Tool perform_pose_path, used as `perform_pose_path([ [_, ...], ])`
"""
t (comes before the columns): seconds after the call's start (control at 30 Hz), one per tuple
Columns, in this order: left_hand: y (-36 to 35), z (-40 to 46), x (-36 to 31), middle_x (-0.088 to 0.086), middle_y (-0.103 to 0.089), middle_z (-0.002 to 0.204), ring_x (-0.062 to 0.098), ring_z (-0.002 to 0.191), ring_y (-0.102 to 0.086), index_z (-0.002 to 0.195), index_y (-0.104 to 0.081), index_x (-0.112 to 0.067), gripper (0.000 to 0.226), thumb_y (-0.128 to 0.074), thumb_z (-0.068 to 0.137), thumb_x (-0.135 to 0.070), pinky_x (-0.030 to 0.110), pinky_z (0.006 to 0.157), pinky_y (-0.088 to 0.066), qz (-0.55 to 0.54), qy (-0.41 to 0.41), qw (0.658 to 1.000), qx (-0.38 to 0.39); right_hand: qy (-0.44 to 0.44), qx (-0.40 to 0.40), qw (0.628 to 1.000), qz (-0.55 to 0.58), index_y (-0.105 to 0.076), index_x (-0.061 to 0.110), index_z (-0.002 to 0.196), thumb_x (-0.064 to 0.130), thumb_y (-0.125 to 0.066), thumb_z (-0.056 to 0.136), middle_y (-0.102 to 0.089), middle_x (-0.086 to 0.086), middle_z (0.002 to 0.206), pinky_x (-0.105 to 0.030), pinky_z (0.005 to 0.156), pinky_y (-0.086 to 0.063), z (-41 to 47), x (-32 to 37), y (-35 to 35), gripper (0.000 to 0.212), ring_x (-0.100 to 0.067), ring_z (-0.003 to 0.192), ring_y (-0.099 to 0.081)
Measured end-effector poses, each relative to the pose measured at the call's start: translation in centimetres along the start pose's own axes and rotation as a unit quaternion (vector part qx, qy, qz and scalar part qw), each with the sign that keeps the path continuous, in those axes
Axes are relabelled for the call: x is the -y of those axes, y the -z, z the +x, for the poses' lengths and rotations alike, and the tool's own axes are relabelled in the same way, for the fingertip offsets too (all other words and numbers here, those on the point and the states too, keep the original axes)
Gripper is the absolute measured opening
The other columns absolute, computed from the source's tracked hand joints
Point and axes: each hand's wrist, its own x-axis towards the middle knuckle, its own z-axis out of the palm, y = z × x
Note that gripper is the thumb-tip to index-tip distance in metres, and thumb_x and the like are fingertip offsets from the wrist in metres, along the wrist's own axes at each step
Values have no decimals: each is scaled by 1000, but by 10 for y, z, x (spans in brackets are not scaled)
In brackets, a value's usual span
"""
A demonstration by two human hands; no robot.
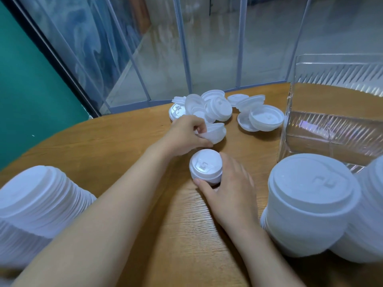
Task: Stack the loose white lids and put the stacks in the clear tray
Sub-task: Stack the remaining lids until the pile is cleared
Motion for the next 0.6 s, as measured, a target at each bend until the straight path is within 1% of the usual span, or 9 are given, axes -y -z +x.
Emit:
perform_pose_path([
  [0.07, 7, -15, 5, -8, -50, 71, 8, 65, -41, 72, -57, -14, 35, -91, 73, -24, 23, 61, -34, -80, 17, 996, -38, 0, 0, 1000, 6, -53, 23, 136, 56, -78, 79, -59, 7, 120, -22, 94, -27, 1, 0, 1, 70, -18, 119, -52],
  [0.1, 10, -25, 7, -7, -52, 69, 7, 62, -42, 71, -58, -15, 33, -90, 75, -22, 21, 60, -36, -120, 21, 991, -59, -1, 0, 1000, 10, -53, 23, 136, 55, -78, 79, -59, 7, 120, -19, 91, -24, 0, 0, 1, 70, -19, 119, -52],
  [0.2, 12, -52, 12, 0, -63, 73, 10, 67, -50, 80, -69, -12, 18, -87, 80, -17, 27, 65, -44, -196, 18, 972, -128, -2, -7, 1000, 15, -55, 24, 134, 53, -80, 78, -60, 6, 118, -17, 87, -22, -1, -1, 0, 68, -20, 116, -53],
  [0.27, 10, -68, 15, 2, -72, 82, 11, 72, -55, 91, -75, -15, 13, -85, 82, -14, 31, 69, -48, -231, 16, 958, -169, -2, -10, 1000, 7, -55, 25, 133, 55, -79, 77, -61, 6, 117, -22, 89, -28, 0, -2, -1, 67, -21, 115, -54],
  [0.33, 7, -82, 17, 5, -76, 89, 15, 78, -61, 105, -74, -18, 24, -83, 85, -10, 35, 75, -53, -279, 16, 939, -202, -7, -10, 1000, -4, -55, 25, 133, 58, -78, 77, -62, 6, 118, -33, 97, -38, 1, -2, -2, 69, -22, 115, -55],
  [0.4, 4, -93, 17, 11, -76, 88, 17, 79, -66, 116, -66, -15, 33, -81, 87, -7, 34, 77, -55, -325, 18, 918, -228, -14, -9, 1000, -10, -54, 26, 134, 61, -76, 77, -63, 6, 118, -41, 99, -42, 1, -1, -3, 70, -22, 115, -56],
  [0.5, -1, -101, 17, 12, -78, 92, 19, 85, -71, 112, -57, -9, 28, -76, 92, -9, 35, 80, -57, -395, 23, 883, -251, -18, -9, 1000, -9, -54, 26, 136, 61, -74, 77, -63, 6, 120, -44, 101, -42, 1, -1, -2, 72, -22, 117, -55],
  [0.57, -3, -103, 18, 11, -77, 87, 21, 81, -69, 106, -55, -11, 19, -70, 97, -18, 36, 79, -55, -425, 34, 870, -248, -16, -10, 1000, -6, -54, 27, 137, 60, -75, 77, -63, 7, 121, -43, 102, -42, 1, -1, -2, 72, -21, 118, -55],
  [0.6, -3, -103, 18, 9, -76, 82, 20, 77, -66, 102, -55, -12, 17, -68, 99, -21, 34, 77, -54, -429, 40, 870, -238, -15, -9, 1000, -6, -54, 27, 137, 60, -75, 77, -63, 7, 121, -43, 102, -42, 2, 0, -2, 71, -20, 118, -55],
])
